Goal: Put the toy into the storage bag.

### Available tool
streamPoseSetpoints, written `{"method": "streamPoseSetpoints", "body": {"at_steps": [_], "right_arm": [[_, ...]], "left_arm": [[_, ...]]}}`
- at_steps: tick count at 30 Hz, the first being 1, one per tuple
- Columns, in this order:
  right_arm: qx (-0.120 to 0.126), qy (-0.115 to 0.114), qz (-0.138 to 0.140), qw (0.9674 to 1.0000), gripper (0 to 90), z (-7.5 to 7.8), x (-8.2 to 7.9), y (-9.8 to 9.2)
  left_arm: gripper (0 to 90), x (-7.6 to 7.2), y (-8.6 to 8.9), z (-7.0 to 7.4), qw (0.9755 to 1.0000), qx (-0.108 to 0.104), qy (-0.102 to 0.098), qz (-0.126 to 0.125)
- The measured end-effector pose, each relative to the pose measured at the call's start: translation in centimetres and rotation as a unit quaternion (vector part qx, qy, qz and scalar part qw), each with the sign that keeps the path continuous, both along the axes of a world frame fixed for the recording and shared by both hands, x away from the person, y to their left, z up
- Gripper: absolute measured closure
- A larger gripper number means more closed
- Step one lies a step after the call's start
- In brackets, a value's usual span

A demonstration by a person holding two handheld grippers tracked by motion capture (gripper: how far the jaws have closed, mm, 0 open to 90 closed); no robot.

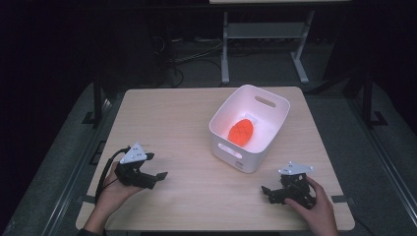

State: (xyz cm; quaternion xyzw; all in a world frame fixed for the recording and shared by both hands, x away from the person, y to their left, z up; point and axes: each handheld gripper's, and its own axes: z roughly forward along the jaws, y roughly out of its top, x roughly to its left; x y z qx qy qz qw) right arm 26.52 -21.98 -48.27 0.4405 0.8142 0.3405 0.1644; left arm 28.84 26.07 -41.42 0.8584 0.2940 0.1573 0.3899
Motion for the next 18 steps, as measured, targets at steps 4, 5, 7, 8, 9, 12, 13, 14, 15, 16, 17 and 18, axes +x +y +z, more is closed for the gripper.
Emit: {"method": "streamPoseSetpoints", "body": {"at_steps": [4,5,7,8,9,12,13,14,15,16,17,18], "right_arm": [[0.0,0.0,0.0,1.0,0.0,0.0,0.0,0.0],[0.0,0.0,0.0,1.0,0.0,0.0,0.0,0.0],[0.0,0.0,0.0,1.0,0.0,0.0,0.0,0.0],[0.0,0.0,0.0,1.0,0.0,0.0,0.0,0.0],[0.0,-0.001,0.0,1.0,0.0,0.0,0.0,0.0],[0.0,-0.001,0.0,1.0,0.0,0.0,0.0,0.0],[0.0,-0.001,0.0,1.0,0.0,0.0,0.0,0.0],[-0.001,-0.001,0.0,1.0,0.0,0.0,0.0,0.0],[-0.001,-0.001,0.0,1.0,0.0,0.0,0.0,0.0],[0.0,-0.001,0.0,1.0,0.0,0.0,0.0,0.0],[0.0,-0.001,0.0,1.0,0.0,0.0,0.0,0.0],[0.0,-0.001,0.0,1.0,0.0,0.0,0.0,0.0]], "left_arm": [[14.6,-0.9,0.6,-1.4,1.0,0.003,-0.001,0.009],[14.6,-1.0,0.7,-1.8,0.9999,0.0,0.001,0.012],[14.6,-1.3,1.0,-2.3,0.9999,-0.001,0.007,0.014],[14.5,-1.4,1.1,-2.6,0.9998,0.0,0.01,0.016],[14.5,-1.6,1.2,-2.8,0.9998,0.002,0.01,0.016],[14.5,-1.8,1.6,-3.6,0.9996,0.004,0.019,0.022],[14.5,-1.9,1.7,-3.9,0.9995,0.005,0.019,0.024],[14.5,-2.0,1.8,-4.2,0.9994,0.007,0.022,0.026],[14.5,-2.0,1.8,-4.4,0.9992,0.009,0.028,0.027],[14.5,-2.1,1.8,-4.7,0.9991,0.012,0.031,0.028],[14.4,-2.1,1.8,-4.8,0.999,0.015,0.031,0.028],[14.4,-2.1,1.8,-5.0,0.9989,0.016,0.033,0.029]]}}
